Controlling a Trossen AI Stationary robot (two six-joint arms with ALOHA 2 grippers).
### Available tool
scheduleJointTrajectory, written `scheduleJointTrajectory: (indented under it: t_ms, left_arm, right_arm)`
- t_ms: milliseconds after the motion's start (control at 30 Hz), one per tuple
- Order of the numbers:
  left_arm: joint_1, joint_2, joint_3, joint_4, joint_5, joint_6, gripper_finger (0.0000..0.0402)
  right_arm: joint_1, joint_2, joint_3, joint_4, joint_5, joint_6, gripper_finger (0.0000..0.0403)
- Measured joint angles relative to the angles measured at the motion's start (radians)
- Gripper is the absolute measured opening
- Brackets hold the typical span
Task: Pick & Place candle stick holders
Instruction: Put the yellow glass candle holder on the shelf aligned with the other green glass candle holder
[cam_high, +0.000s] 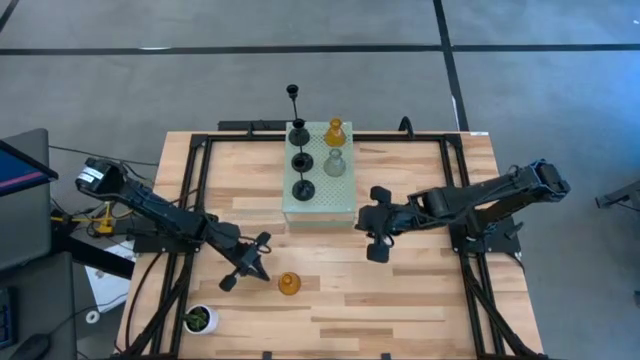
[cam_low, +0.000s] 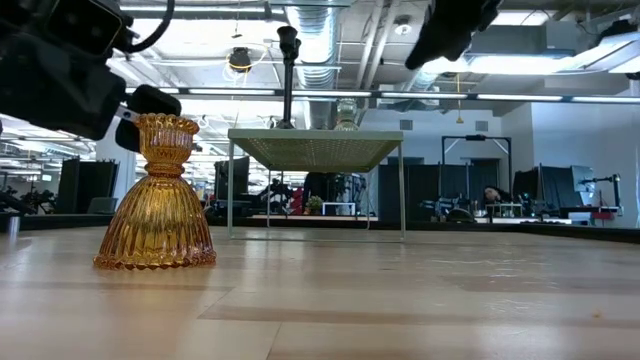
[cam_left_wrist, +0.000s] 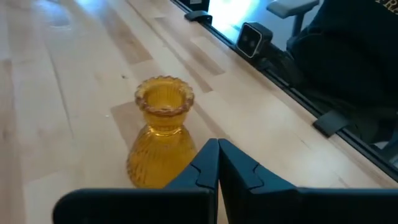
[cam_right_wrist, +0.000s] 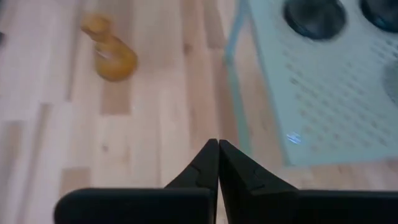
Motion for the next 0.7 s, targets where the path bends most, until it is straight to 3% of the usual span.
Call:
scheduleJointTrajectory:
  t_ms: [167,333,500,700]
  left_arm:
    - [-0.021,0.046,0.0,0.03,-0.021,-0.012,0.0005]
    - [-0.034,0.137,0.0,0.065,-0.146,-0.065,0.0005]
    - [-0.035,0.243,0.002,0.243,-0.056,-0.068,0.0005]
    - [-0.015,0.406,0.057,0.322,-0.092,-0.064,0.0005]
  right_arm:
    - [0.068,0.036,0.0,0.073,-0.005,0.044,0.0001]
    - [0.126,0.114,0.0,0.12,0.033,0.06,0.0001]
    - [0.151,0.171,0.0,0.151,0.05,0.118,0.0]
    - [0.178,0.212,0.0,0.157,0.079,0.191,0.0]
